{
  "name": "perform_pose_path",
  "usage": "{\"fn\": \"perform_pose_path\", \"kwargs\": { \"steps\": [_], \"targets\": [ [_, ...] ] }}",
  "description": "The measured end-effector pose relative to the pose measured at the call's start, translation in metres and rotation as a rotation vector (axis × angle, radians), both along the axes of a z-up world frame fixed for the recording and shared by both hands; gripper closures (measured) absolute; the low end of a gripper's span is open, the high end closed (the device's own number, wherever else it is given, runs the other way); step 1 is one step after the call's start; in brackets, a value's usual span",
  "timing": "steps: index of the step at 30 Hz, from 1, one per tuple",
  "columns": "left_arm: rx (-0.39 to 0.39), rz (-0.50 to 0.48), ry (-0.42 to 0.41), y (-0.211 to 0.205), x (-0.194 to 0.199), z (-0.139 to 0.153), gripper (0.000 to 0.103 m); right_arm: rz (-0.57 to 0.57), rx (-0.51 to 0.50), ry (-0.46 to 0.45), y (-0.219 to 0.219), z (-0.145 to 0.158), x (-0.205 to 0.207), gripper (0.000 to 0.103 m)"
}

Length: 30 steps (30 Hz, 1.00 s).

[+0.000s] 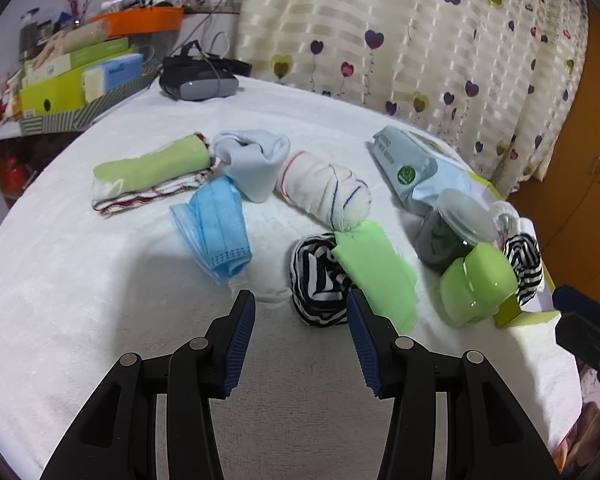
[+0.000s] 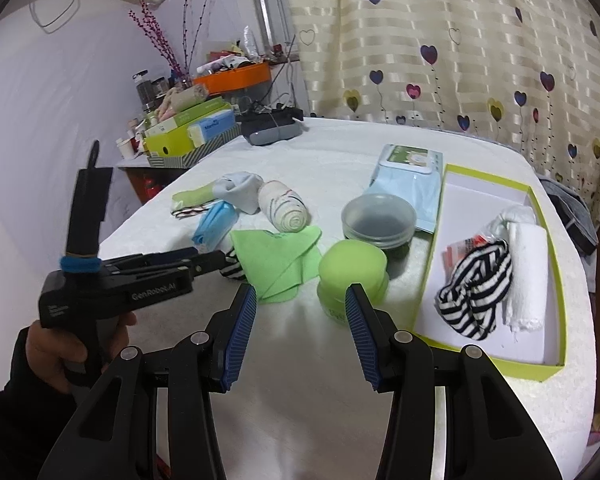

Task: Organize soft objects
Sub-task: 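Move both open grippers toward the striped sock ball and green cloth, then close the left gripper on the striped sock ball while the right grasps the green cloth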

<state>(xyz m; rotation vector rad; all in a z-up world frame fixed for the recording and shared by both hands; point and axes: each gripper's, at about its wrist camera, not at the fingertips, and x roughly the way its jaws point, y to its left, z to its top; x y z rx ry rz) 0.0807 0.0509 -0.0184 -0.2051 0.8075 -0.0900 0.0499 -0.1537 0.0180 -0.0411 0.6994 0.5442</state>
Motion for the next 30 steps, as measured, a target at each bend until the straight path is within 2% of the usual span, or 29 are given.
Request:
{"fn": "perform_pose_path", "kwargs": {
  "steps": [9,11,12,13,15,21,30],
  "targets": [
    [0.044,-0.035,0.048,-0.017,0.023,-0.014,0.056,0.011,-0.014,0.007,0.012,-0.001,0.005,0.055],
    [0.045,-0.040,0.037,-0.019,0.025,-0.013,0.063,0.010,-0.016,0.008,0.013,-0.001,0.007,0.055],
    [0.038,-0.045,0.040,-0.019,0.026,-0.014,0.077,0.009,-0.017,0.009,0.013,-0.001,0.007,0.055],
    [0.029,-0.051,0.040,-0.019,0.025,-0.014,0.086,0.008,-0.018,0.010,0.013,-0.001,0.009,0.055],
    [0.011,-0.051,0.026,-0.016,0.021,-0.012,0.090,0.008,-0.020,0.013,0.015,-0.001,0.010,0.055],
    [-0.001,-0.023,-0.019,0.001,0.001,-0.003,0.092,0.031,-0.025,0.018,0.027,-0.003,0.012,0.055],
    [-0.018,0.035,-0.040,0.039,-0.023,0.002,0.092,0.111,-0.055,0.041,0.066,-0.015,0.020,0.055]
  ]
}}
